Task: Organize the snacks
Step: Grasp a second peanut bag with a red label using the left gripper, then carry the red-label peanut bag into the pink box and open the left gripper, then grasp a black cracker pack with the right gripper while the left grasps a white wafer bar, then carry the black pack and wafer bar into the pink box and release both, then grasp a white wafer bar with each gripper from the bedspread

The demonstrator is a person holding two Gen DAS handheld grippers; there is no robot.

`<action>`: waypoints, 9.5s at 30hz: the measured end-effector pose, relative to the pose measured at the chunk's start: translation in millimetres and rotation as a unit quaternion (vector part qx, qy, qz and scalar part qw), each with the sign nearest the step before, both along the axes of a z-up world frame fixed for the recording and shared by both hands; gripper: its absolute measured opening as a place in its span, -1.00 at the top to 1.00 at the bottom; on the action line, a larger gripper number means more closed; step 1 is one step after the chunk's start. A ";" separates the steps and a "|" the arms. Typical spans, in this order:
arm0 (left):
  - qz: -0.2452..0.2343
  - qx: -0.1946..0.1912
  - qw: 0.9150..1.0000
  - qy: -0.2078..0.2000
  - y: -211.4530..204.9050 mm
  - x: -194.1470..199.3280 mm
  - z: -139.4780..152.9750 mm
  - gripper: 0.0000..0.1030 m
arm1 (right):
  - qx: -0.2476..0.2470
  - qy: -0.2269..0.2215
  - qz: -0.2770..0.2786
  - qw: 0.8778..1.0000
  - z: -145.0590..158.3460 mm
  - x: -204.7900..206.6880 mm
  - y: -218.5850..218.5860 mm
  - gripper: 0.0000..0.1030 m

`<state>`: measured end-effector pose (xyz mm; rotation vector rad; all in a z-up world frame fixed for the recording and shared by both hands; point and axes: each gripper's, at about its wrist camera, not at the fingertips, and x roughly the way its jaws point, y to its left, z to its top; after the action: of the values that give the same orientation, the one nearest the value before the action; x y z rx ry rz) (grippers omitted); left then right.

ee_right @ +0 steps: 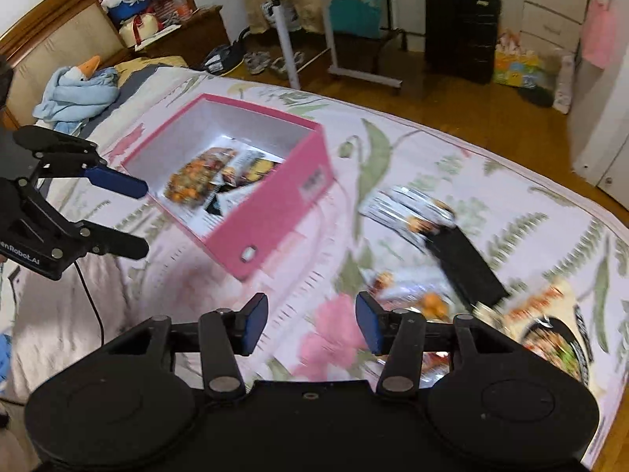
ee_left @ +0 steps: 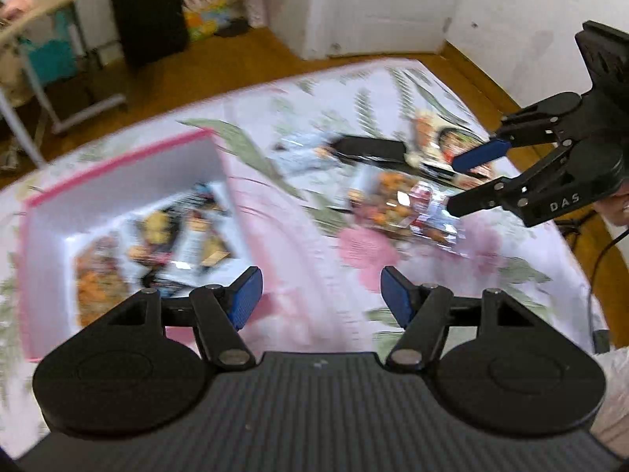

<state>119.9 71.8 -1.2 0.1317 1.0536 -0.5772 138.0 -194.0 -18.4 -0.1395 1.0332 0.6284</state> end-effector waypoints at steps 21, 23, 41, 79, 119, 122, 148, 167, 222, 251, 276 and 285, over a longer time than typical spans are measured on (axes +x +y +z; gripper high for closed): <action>0.048 -0.007 0.986 0.161 -148.3 62.0 -151.9 -0.22 | -0.104 -0.025 0.054 0.993 -133.1 11.2 -71.6 -0.31; 0.060 -0.021 0.986 0.155 -152.7 64.7 -158.9 -0.15 | -0.096 -0.019 0.064 0.993 -138.7 14.4 -70.8 -0.41; 0.142 -0.133 0.970 0.144 -164.9 47.7 -181.2 -0.08 | -0.105 -0.054 0.045 0.992 -143.3 0.6 -39.0 -0.45; 0.192 -0.115 0.973 0.059 21.1 1.6 -33.1 -0.08 | 0.014 -0.040 0.031 0.999 -23.9 -12.9 95.1 -0.17; 0.273 0.010 0.961 0.039 159.9 67.7 -73.1 -0.24 | 0.017 -0.088 0.222 0.971 -46.9 86.4 185.2 -0.40; 0.259 0.003 0.966 0.020 149.2 57.8 -54.6 -0.23 | 0.041 -0.085 0.173 0.980 -29.8 77.2 150.6 -0.40; 0.022 -0.018 1.000 0.001 -80.5 73.7 -69.9 -0.14 | -0.049 -0.078 -0.042 0.995 -52.8 63.9 -55.0 -0.01; -0.113 0.054 0.992 -0.008 -161.7 139.2 -159.9 -0.14 | -0.066 0.002 0.088 0.994 -138.7 156.7 -50.3 -0.30; 0.068 -0.017 0.998 0.000 48.7 -19.4 -10.0 0.51 | 0.061 0.013 -0.064 0.996 -12.3 -26.5 50.8 -0.08; 0.324 -0.066 0.944 0.015 175.4 110.5 -107.2 0.51 | -0.048 -0.092 0.051 0.993 -58.9 104.0 239.0 -0.08; 0.224 -0.072 0.972 0.009 133.2 42.8 -36.7 0.06 | -0.021 -0.093 -0.005 0.995 32.8 50.6 106.9 -0.19; 0.187 -0.121 0.975 0.016 62.1 45.1 -13.5 0.06 | -0.041 -0.077 -0.016 0.996 54.6 70.8 39.6 -0.17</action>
<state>165.0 133.8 -14.7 -0.2867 0.9992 -0.3621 208.8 -154.4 36.2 -0.2405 0.9100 0.5373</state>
